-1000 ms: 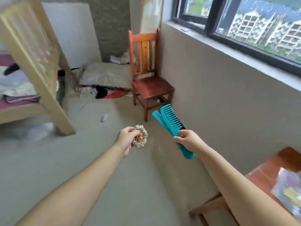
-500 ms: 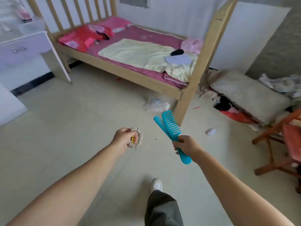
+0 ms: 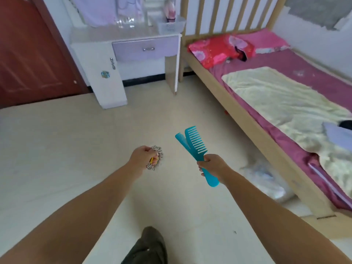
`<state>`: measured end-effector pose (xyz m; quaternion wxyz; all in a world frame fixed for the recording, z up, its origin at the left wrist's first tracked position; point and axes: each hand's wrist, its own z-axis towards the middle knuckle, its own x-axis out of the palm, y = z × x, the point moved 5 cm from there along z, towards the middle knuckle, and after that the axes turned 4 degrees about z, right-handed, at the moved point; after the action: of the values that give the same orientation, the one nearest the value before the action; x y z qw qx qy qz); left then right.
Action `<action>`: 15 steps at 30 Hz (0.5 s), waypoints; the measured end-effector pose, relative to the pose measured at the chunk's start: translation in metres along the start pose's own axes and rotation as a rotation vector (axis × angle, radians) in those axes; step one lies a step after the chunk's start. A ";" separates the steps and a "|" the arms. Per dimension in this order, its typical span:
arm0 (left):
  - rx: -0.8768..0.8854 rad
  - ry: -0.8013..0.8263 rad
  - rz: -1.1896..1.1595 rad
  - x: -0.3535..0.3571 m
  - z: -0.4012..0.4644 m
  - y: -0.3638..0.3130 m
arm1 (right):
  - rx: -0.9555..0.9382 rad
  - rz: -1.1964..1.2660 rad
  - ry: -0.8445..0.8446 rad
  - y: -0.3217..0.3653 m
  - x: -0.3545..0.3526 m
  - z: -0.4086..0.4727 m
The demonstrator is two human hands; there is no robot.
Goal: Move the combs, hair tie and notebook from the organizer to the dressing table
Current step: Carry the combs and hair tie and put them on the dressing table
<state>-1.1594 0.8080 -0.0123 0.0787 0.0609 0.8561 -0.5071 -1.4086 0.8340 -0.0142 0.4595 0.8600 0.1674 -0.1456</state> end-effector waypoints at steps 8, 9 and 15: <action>-0.019 -0.122 0.037 -0.072 0.201 -0.093 | -0.071 -0.008 0.078 0.160 0.024 0.213; -0.017 -0.108 0.034 -0.077 0.226 -0.112 | -0.070 -0.002 0.080 0.181 0.023 0.236; 0.011 -0.183 0.065 -0.104 0.364 -0.215 | -0.081 -0.001 0.058 0.288 0.009 0.367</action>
<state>-1.0706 0.3832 0.0206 0.1729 0.0426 0.8402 -0.5123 -1.3148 0.3767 -0.0003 0.4887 0.8446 0.1866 -0.1139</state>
